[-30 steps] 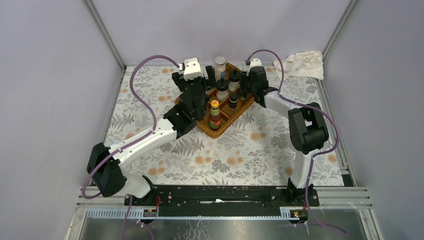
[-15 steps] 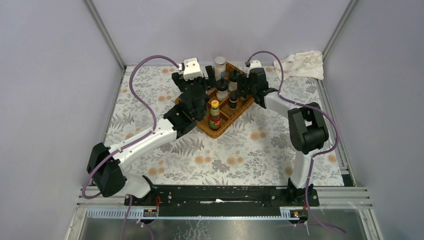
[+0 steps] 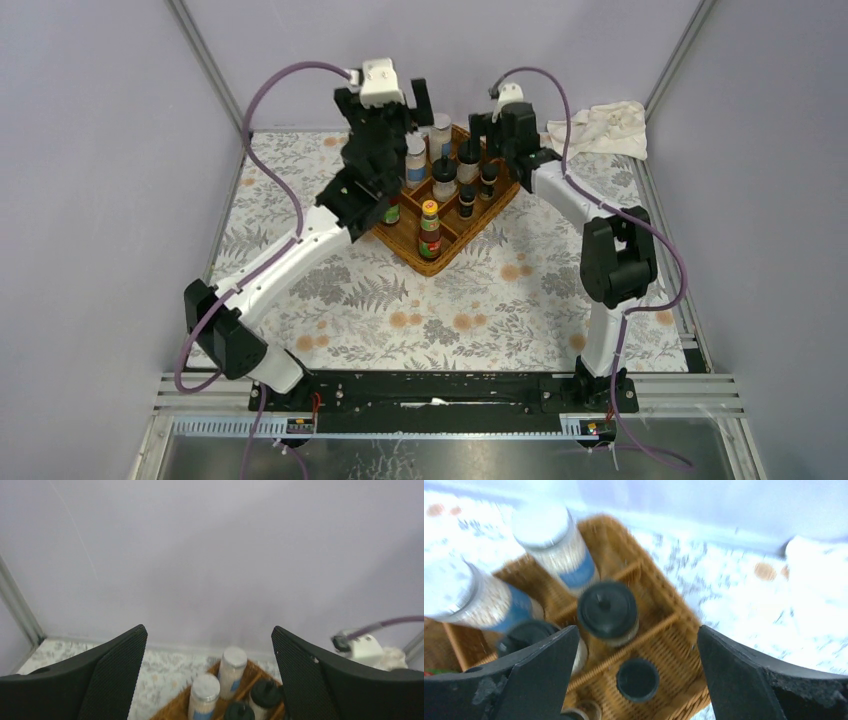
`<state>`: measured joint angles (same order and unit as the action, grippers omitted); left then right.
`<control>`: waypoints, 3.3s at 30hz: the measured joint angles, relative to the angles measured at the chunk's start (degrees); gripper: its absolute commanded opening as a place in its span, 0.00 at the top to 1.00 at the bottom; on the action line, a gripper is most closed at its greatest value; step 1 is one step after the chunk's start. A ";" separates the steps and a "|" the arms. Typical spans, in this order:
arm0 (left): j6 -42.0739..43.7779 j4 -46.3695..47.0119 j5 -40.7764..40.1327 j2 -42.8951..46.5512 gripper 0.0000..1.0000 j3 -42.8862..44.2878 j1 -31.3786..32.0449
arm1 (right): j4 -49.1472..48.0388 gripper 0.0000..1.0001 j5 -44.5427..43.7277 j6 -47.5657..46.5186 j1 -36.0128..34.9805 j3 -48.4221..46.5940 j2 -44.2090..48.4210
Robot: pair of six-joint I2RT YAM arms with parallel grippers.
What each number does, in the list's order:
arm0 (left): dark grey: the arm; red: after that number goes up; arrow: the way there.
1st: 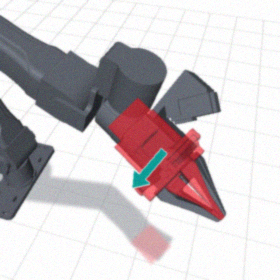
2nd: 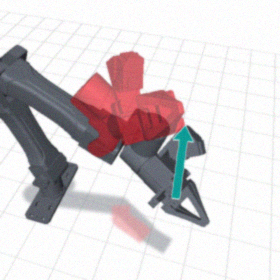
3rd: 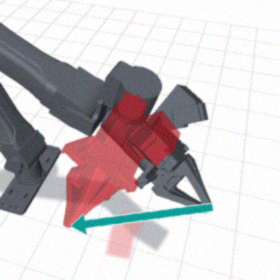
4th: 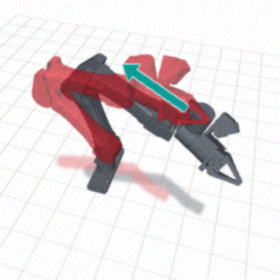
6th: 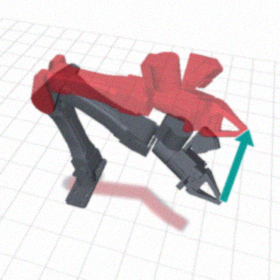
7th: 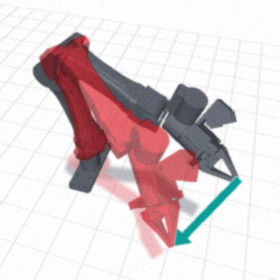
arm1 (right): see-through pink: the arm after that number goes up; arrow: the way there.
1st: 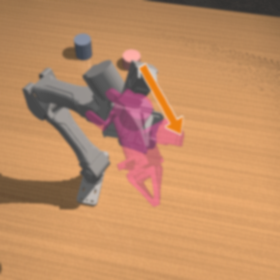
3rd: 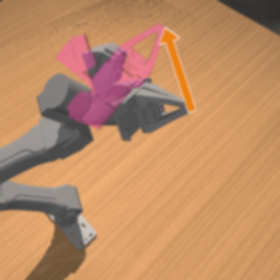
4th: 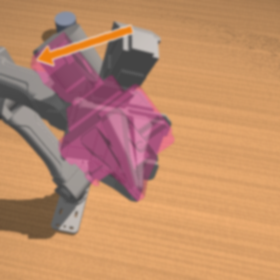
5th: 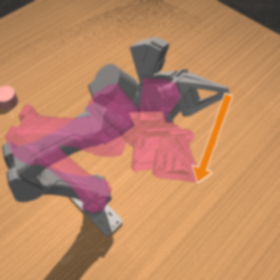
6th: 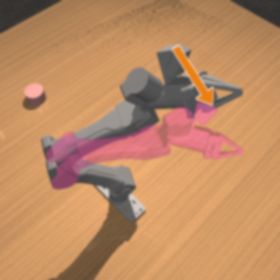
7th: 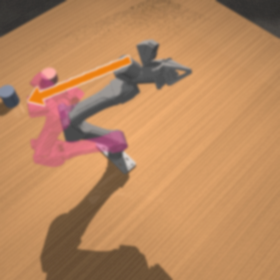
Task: Organize the condiment bottles
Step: Place the bottle in the storage box, then reset both arms
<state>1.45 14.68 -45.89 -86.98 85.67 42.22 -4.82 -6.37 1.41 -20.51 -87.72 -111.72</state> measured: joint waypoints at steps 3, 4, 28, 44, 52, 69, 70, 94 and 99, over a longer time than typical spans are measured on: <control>0.35 0.13 6.25 -0.42 0.01 3.63 -5.88 | 0.55 0.02 0.00 -2.56 0.11 -6.64 0.04; -0.20 0.26 9.03 -0.61 0.01 4.33 -8.74 | 0.61 0.02 0.00 -3.19 0.31 -8.11 0.04; -6.60 25.07 41.13 -19.80 0.01 -18.91 -33.77 | -35.36 0.00 0.09 -12.37 16.17 23.96 4.52; -4.39 33.51 48.41 -19.78 0.01 -23.65 -46.29 | -32.96 0.00 5.53 -13.57 16.59 21.84 4.92; -6.03 33.27 54.53 -19.78 0.01 -22.95 -49.31 | -31.61 0.00 1.20 -12.44 16.65 19.89 4.96; -2.40 31.26 55.19 -21.55 0.01 -22.91 -45.38 | -31.71 0.00 -8.98 -9.73 16.79 19.85 2.99; -1.97 31.01 55.01 -21.59 0.01 -22.91 -44.96 | -31.80 0.00 -9.11 -9.73 16.79 19.85 2.99; -0.42 29.27 54.12 -21.64 0.01 -22.91 -44.11 | -31.85 0.00 -9.18 -9.70 16.79 19.85 2.93; -0.42 29.14 53.46 -21.64 0.01 -22.91 -43.76 | -31.85 0.00 -9.27 -9.70 16.79 19.85 2.93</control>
<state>1.04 43.81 7.57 -108.62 62.76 -1.54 -36.67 -15.64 -8.29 -3.73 -67.88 -108.79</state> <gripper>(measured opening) 0.989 0.994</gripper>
